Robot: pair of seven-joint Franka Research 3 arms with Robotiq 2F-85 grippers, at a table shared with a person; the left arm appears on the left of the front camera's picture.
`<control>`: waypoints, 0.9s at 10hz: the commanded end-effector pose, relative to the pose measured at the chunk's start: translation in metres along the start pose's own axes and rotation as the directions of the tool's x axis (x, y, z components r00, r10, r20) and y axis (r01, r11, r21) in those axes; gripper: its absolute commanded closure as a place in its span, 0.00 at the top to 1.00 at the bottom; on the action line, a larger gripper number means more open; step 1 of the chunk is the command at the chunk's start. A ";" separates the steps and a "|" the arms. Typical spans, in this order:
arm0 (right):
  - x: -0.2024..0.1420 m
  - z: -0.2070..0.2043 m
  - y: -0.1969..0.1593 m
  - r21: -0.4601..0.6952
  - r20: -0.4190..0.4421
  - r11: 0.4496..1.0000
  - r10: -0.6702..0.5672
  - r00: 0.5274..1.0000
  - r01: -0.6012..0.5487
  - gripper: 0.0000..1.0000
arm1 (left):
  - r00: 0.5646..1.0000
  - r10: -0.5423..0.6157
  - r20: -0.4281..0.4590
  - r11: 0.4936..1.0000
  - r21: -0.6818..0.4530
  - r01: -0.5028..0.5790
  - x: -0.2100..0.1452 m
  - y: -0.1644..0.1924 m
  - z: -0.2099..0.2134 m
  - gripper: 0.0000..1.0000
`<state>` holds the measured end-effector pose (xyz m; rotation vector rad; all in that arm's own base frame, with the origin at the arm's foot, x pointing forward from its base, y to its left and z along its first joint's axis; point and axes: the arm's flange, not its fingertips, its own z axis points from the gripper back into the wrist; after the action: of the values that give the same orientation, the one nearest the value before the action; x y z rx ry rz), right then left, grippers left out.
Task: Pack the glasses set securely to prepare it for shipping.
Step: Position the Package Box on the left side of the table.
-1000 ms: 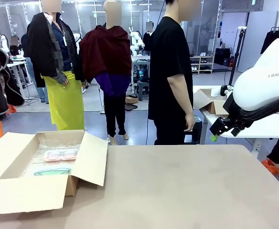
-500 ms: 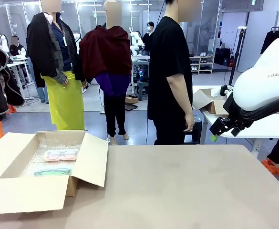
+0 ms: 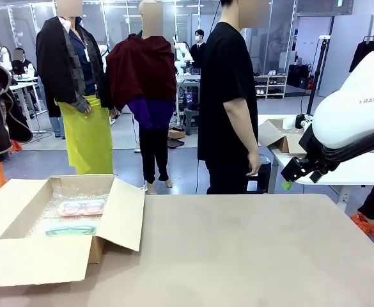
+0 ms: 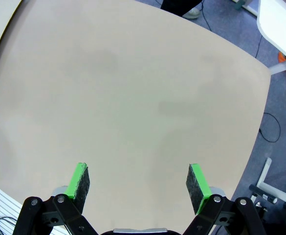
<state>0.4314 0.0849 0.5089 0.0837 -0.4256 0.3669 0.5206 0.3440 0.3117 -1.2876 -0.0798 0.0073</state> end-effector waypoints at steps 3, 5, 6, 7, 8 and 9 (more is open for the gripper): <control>0.001 0.001 -0.002 0.000 0.007 1.000 0.021 1.000 -0.021 1.00 | 0.999 -0.036 0.001 0.999 0.015 0.036 -0.019 -0.011 -0.003 1.00; 0.001 0.001 -0.002 0.000 0.007 1.000 0.021 1.000 -0.021 1.00 | 0.993 -0.118 0.019 0.990 0.084 0.116 -0.025 -0.049 0.000 1.00; 0.001 0.001 -0.002 0.000 0.007 1.000 0.021 1.000 -0.021 1.00 | 0.983 -0.182 -0.020 0.974 0.134 0.183 -0.031 -0.083 0.001 1.00; 0.001 0.001 -0.002 0.000 0.007 1.000 0.021 1.000 -0.021 1.00 | 0.962 -0.268 -0.050 0.933 0.235 0.272 -0.038 -0.125 0.001 1.00; 0.001 0.001 -0.002 0.000 0.007 1.000 0.021 1.000 -0.021 1.00 | 0.937 -0.330 -0.111 0.861 0.371 0.347 -0.049 -0.173 -0.004 1.00; 0.001 0.001 -0.002 0.000 0.007 1.000 0.021 1.000 -0.021 1.00 | 0.913 -0.388 -0.126 0.728 0.566 0.387 -0.056 -0.208 -0.012 1.00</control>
<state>0.4314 0.0847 0.5089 0.0839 -0.4256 0.3668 0.4834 0.3045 0.4992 -0.8863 -0.2225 -0.3044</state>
